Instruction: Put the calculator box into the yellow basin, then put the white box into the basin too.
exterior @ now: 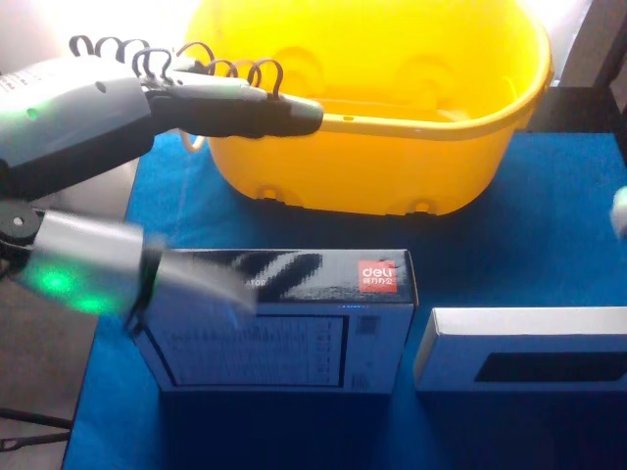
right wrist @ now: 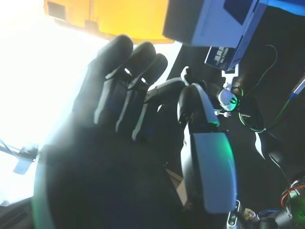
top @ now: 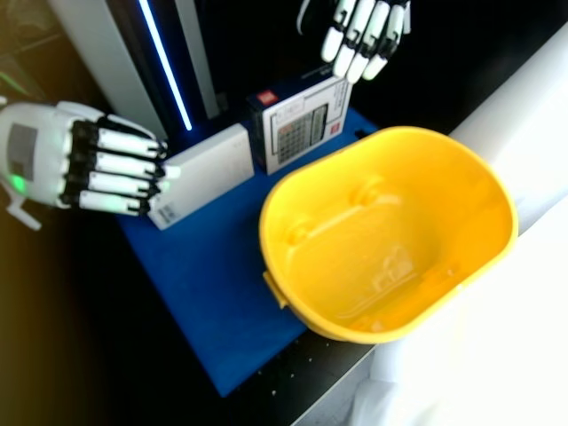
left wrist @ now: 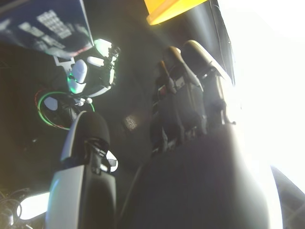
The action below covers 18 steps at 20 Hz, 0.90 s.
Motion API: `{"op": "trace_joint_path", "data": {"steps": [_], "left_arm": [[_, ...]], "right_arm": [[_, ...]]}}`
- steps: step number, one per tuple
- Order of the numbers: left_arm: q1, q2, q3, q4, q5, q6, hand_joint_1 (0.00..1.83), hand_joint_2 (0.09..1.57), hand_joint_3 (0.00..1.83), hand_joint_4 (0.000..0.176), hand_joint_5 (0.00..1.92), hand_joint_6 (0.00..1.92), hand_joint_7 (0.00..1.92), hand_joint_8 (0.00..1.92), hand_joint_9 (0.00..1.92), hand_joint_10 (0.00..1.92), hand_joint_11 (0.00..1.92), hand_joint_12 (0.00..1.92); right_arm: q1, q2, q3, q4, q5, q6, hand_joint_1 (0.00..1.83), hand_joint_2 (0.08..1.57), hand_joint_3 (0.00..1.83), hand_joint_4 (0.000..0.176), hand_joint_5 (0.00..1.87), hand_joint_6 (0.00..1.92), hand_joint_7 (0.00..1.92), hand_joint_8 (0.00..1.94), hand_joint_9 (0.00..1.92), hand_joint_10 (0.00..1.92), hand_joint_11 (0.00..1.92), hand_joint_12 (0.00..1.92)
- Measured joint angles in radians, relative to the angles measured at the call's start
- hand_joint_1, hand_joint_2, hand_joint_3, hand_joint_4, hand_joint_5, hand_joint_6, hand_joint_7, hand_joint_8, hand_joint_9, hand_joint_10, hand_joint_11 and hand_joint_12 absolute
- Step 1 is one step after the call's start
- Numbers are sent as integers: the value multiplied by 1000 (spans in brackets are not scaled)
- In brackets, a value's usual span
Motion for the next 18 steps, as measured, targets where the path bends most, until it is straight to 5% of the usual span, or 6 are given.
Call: {"op": "trace_joint_path", "data": {"steps": [2, 6, 9, 11, 13, 18], "left_arm": [[0, -6, 2, 0, 10, 0, 587, 793, 1, 66, 349, 0, 372, 4, 386, 0, 107, 764], [0, -17, 2, 1, 30, 0, 620, 760, 0, 22, 325, 1, 386, 0, 392, 0, 112, 698], [32, -42, 13, -13, 52, 0, 612, 794, 3, 43, 270, 4, 301, 3, 322, 7, 2, 960], [55, -63, 27, -15, 87, -1, 603, 794, 0, 18, 287, 7, 299, 4, 315, 4, 0, 1034], [67, -83, 43, -27, 108, -10, 621, 785, 0, 30, 299, 8, 301, 4, 312, 5, 0, 1076], [140, -130, 92, -45, 143, -54, 679, 821, 4, 0, 355, 13, 371, 16, 363, 27, 0, 1212]], "right_arm": [[0, -6, 4, 10, 0, -2, 763, 716, 0, 0, 499, 182, 538, 74, 415, 433, 54, 1306], [3, -33, 10, 14, 26, -9, 681, 721, 2, 0, 480, 87, 537, 34, 295, 538, 0, 1267], [39, -71, 40, 24, 92, -13, 714, 705, 2, 0, 502, 28, 517, 4, 311, 389, 0, 1167], [45, -94, 49, 29, 137, -14, 716, 701, 0, 0, 559, 43, 552, 16, 362, 427, 0, 1382], [61, -119, 66, 23, 190, -17, 684, 714, 2, 0, 560, 28, 556, 10, 294, 543, 0, 1409], [91, -168, 108, 29, 285, -21, 704, 727, 4, 0, 559, 13, 577, 15, 337, 627, 20, 1439]]}}
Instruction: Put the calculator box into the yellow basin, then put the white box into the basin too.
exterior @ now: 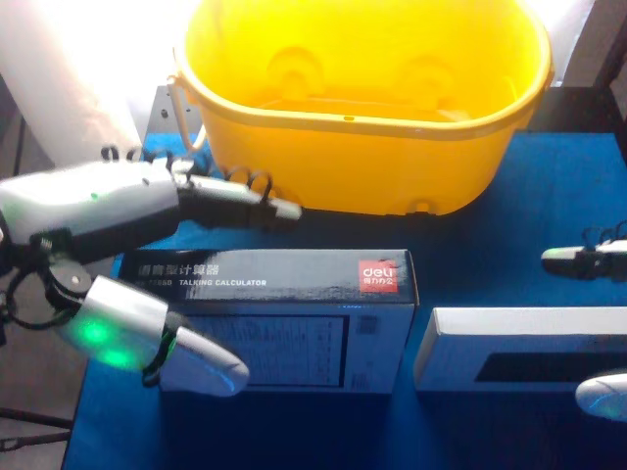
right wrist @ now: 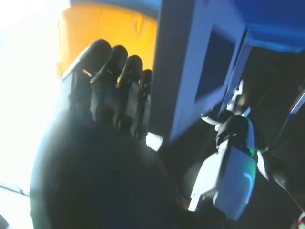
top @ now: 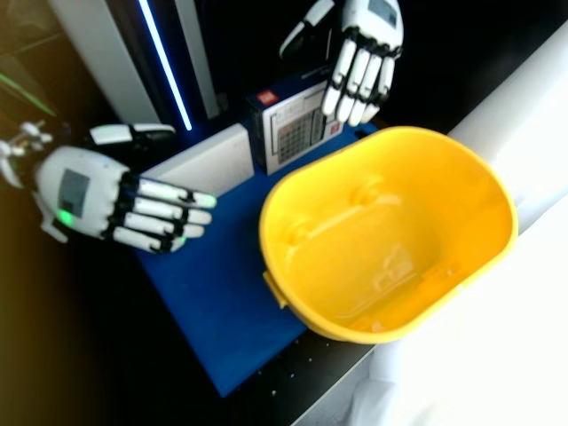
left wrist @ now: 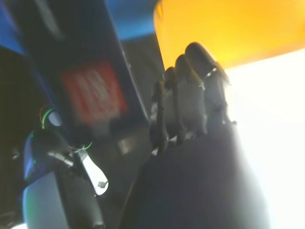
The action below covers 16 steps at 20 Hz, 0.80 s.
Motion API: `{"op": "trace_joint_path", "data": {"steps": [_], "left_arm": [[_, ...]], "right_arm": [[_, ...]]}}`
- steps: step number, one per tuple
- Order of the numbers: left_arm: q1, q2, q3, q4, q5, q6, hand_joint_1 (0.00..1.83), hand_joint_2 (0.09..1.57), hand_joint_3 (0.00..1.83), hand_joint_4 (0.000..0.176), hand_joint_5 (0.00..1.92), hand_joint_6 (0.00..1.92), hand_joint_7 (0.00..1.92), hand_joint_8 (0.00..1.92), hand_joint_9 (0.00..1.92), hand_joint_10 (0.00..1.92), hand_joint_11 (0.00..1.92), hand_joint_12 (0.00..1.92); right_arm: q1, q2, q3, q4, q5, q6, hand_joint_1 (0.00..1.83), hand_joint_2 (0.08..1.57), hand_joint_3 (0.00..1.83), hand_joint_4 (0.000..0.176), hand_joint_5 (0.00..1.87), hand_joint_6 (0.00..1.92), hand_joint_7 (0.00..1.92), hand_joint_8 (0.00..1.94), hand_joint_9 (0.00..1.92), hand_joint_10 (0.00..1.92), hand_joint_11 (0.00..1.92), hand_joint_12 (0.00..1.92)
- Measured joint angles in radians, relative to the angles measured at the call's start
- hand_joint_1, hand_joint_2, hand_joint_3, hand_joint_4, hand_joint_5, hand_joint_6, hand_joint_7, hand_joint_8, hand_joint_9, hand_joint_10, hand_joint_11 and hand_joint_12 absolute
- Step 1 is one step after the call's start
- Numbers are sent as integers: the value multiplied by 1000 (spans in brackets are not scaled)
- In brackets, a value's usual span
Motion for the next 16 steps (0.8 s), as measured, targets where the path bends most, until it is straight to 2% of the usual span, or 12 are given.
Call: {"op": "trace_joint_path", "data": {"steps": [2, 3, 4, 5, 6, 7, 8, 9, 10, 11, 14, 16], "left_arm": [[5, -18, 15, -1, 15, -3, 705, 837, 6, 0, 370, 13, 388, 17, 372, 34, 0, 1227], [7, -31, 26, -4, 17, -6, 766, 884, 14, 0, 422, 23, 456, 31, 439, 64, 0, 1286], [8, -38, 30, -5, 22, -7, 766, 884, 14, 0, 422, 23, 456, 31, 439, 64, 0, 1286], [14, -47, 37, -5, 26, -16, 918, 1012, 17, 0, 578, 54, 594, 49, 539, 96, 9, 1356], [15, -48, 39, -7, 26, -20, 918, 1012, 17, 0, 578, 54, 594, 49, 539, 96, 9, 1356], [15, -48, 40, -11, 23, -27, 1003, 1070, 14, 0, 678, 73, 685, 62, 615, 121, 80, 1358], [18, -48, 40, -21, 9, -29, 1148, 1150, 11, 0, 790, 986, 857, 914, 842, 265, 442, 1371], [27, -48, 40, -29, -11, -29, 1175, 1193, 0, 0, 761, 1208, 874, 1163, 888, 530, 563, 1458], [37, -47, 40, -45, -33, -34, 1312, 1175, 3, 0, 762, 1182, 880, 1157, 869, 1212, 722, 1543], [54, -41, 40, -58, -61, -36, 1343, 1189, 4, 0, 727, 1229, 846, 1222, 817, 1386, 711, 1581], [93, -19, 41, -136, -148, -43, 1353, 1183, 0, 0, 808, 1145, 843, 1273, 779, 1389, 598, 1524], [93, -10, 43, -151, -215, -56, 1350, 1182, 1, 0, 812, 1179, 829, 1262, 783, 1376, 579, 1476]], "right_arm": [[8, -8, 13, 3, 4, -1, 808, 789, 9, 0, 563, 7, 578, 7, 371, 487, 5, 1362], [10, -11, 15, 7, 6, 0, 1043, 907, 19, 0, 684, 38, 699, 37, 488, 446, 20, 1402], [10, -14, 19, 4, 4, 1, 1043, 907, 19, 0, 684, 38, 699, 37, 488, 446, 20, 1402], [10, -20, 23, 7, -2, 2, 1199, 1086, 16, 0, 925, 844, 906, 828, 725, 713, 326, 1520], [10, -21, 23, 6, -3, 2, 1199, 1086, 16, 0, 925, 844, 906, 828, 725, 713, 326, 1520], [10, -21, 23, 6, -4, 4, 1332, 1131, 5, 0, 913, 1043, 911, 975, 800, 1230, 499, 1533], [10, -21, 23, 7, -3, 9, 1364, 1126, 0, 0, 944, 1049, 951, 953, 849, 1292, 610, 1522], [11, -23, 23, 3, -2, 10, 1370, 1127, 0, 0, 953, 1010, 943, 999, 853, 1338, 647, 1586], [14, -24, 23, 1, -3, 8, 1373, 1127, 0, 0, 936, 1013, 941, 1018, 871, 1340, 692, 1595], [14, -24, 23, 2, -4, 9, 1371, 1134, 2, 0, 935, 1012, 922, 1074, 843, 1359, 681, 1605], [14, -28, 23, 4, -19, 28, 1365, 1155, 4, 0, 889, 1016, 871, 1194, 825, 1429, 727, 1701], [14, -32, 21, 4, -37, 45, 1367, 1144, 0, 0, 894, 1051, 924, 1121, 834, 1349, 695, 1602]]}}
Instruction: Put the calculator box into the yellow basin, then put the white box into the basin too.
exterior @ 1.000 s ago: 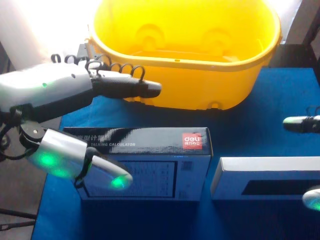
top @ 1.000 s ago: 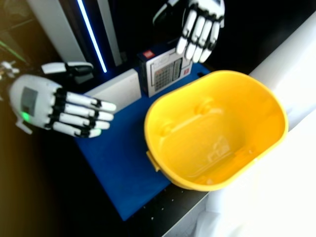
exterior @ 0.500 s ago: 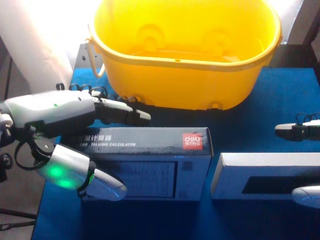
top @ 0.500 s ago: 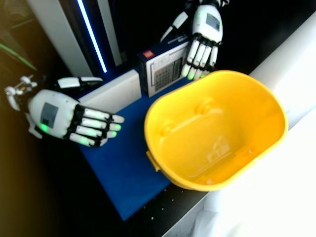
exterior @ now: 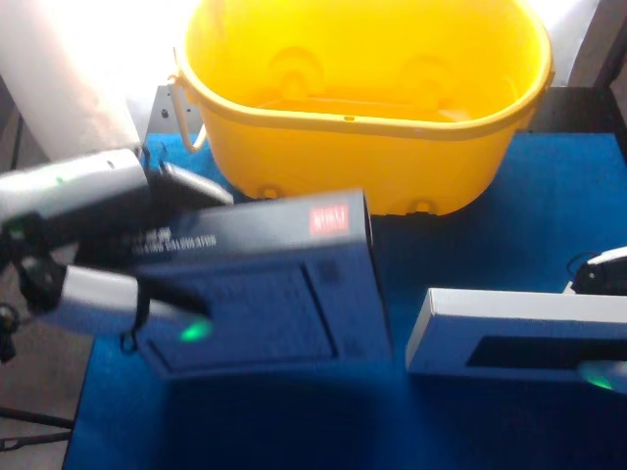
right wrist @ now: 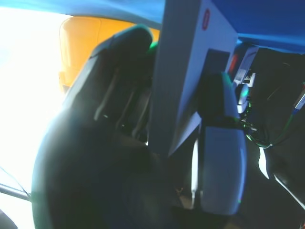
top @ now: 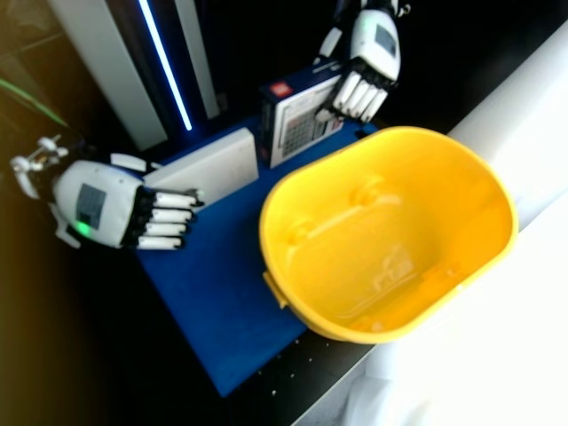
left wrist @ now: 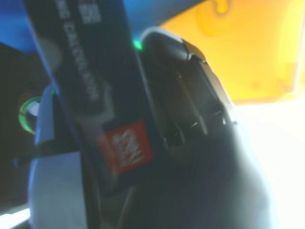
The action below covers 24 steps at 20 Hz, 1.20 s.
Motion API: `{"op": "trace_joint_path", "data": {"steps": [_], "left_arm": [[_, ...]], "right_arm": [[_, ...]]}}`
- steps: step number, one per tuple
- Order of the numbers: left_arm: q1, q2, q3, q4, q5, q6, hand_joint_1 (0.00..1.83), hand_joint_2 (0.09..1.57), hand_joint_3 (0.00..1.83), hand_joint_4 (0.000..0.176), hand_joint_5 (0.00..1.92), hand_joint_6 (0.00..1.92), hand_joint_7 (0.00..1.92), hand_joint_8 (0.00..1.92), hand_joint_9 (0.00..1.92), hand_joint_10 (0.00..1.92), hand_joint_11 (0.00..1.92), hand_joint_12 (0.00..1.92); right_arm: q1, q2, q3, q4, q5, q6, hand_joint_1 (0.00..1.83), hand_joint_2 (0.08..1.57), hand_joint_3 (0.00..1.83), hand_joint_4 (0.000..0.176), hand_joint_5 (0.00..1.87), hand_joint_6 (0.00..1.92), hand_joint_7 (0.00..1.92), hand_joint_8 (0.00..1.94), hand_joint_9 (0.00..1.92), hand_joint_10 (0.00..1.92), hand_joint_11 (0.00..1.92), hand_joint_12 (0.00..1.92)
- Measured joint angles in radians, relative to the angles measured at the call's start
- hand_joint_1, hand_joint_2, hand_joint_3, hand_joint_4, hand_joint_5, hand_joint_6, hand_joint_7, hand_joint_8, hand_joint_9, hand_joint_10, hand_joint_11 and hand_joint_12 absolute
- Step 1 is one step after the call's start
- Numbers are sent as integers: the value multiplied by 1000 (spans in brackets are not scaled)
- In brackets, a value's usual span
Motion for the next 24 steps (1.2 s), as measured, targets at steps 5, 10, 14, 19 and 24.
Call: {"op": "trace_joint_path", "data": {"steps": [5, 10, 14, 19, 24], "left_arm": [[0, 25, -13, -29, -174, -13, 1346, 1199, 0, 0, 712, 1331, 828, 1193, 794, 1398, 577, 1450], [-23, 50, -31, -73, -295, 66, 1362, 1158, 1, 0, 781, 1172, 935, 1075, 837, 1308, 702, 1291], [-128, 22, 4, -71, -366, 97, 1372, 1139, 0, 0, 802, 1053, 995, 1020, 907, 1297, 768, 1414], [-300, -53, 98, -39, -354, 100, 1363, 1170, 4, 0, 709, 1124, 940, 1117, 849, 1370, 752, 1435], [-473, -144, 211, 6, -205, 100, 1369, 1151, 0, 0, 767, 1072, 982, 1058, 895, 1328, 755, 1450]], "right_arm": [[-1, 0, -23, 16, -101, 20, 1239, 1120, 0, 0, 964, 906, 1008, 1142, 942, 1220, 817, 1606], [4, 5, -48, 5, -236, 21, 1204, 1137, 2, 23, 916, 1083, 969, 1083, 843, 1080, 617, 1561], [44, 7, -49, -24, -270, 23, 1201, 1146, 0, 24, 892, 1156, 968, 1044, 848, 1008, 596, 1533], [44, -3, -51, -23, -270, 23, 1223, 1118, 0, 2, 934, 1050, 1033, 998, 919, 1096, 697, 1548], [44, -7, -51, -32, -254, 23, 1226, 1119, 1, 0, 923, 1044, 1039, 1024, 954, 1148, 757, 1542]]}}
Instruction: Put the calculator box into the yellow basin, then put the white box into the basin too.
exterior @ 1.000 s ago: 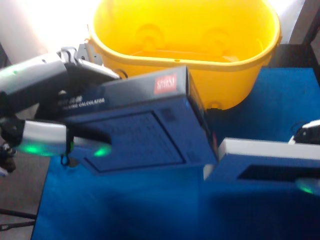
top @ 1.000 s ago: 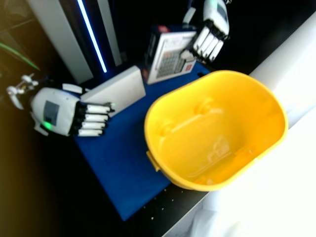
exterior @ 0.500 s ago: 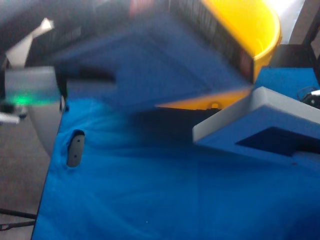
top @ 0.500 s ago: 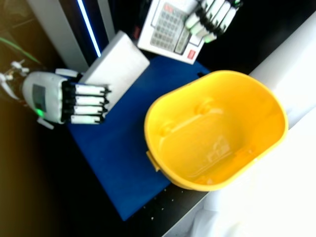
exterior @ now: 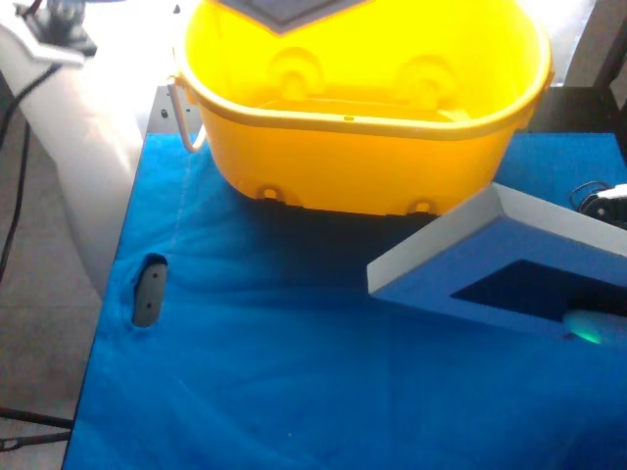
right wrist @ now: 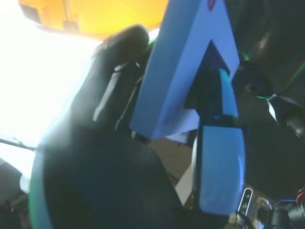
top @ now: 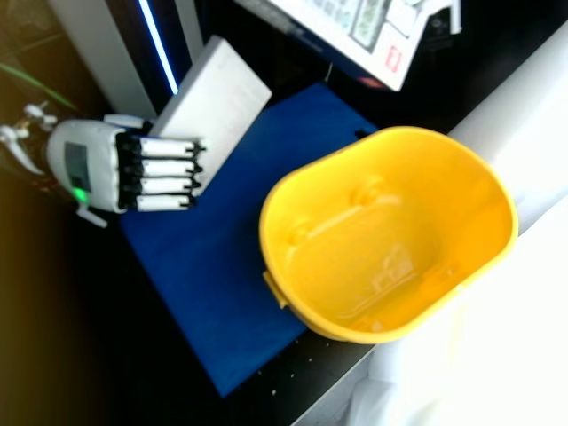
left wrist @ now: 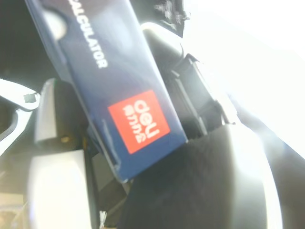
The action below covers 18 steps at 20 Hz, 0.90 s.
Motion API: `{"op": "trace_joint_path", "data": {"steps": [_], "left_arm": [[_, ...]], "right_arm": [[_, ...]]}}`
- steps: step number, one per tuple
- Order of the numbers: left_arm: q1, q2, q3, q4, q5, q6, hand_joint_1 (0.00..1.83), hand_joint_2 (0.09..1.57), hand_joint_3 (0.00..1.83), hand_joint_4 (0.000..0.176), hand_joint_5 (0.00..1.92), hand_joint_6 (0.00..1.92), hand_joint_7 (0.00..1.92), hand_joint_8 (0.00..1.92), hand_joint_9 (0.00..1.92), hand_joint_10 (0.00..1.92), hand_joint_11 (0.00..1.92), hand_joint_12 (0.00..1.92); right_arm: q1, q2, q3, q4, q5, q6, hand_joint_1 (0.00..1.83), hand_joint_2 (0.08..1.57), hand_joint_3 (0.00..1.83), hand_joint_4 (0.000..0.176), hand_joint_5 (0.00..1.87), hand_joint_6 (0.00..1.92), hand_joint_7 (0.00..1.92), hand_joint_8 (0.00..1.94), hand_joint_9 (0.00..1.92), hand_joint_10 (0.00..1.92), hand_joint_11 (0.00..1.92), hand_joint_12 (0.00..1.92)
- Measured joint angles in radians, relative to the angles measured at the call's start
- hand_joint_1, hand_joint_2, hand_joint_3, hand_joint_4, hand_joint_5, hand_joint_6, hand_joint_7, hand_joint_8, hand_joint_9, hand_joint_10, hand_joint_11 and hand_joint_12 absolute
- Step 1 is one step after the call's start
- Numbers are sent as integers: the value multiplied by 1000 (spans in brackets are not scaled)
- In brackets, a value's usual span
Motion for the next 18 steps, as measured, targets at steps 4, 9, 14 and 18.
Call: {"op": "trace_joint_path", "data": {"steps": [4, 9, 14, 18], "left_arm": [[-105, -109, 118, 40, 193, 1, 1357, 1162, 0, 0, 873, 1149, 827, 1140, 844, 1322, 742, 1338], [-119, -280, 293, 46, 434, 2, 1356, 1184, 0, 0, 763, 1185, 867, 1220, 787, 1429, 616, 1516], [-119, -344, 361, 51, 586, 40, 1346, 1201, 1, 0, 812, 1197, 804, 1298, 693, 1506, 380, 1789], [-116, -364, 385, 50, 655, 60, 1089, 1223, 0, 0, 775, 1293, 605, 1074, 403, 1246, 101, 1847]], "right_arm": [[3, 0, 0, -5, 2, 0, 1221, 1122, 1, 0, 926, 1048, 1022, 1036, 958, 1119, 785, 1501], [14, -3, 2, -11, 12, -2, 1221, 1129, 0, 0, 916, 1047, 1008, 1073, 950, 1123, 789, 1504], [22, -3, 3, -14, 18, -3, 1221, 1125, 0, 0, 928, 1037, 1014, 1053, 936, 1100, 760, 1493], [22, -3, 6, -19, 19, -3, 1217, 1128, 0, 0, 910, 1080, 1015, 1035, 917, 1079, 712, 1506]]}}
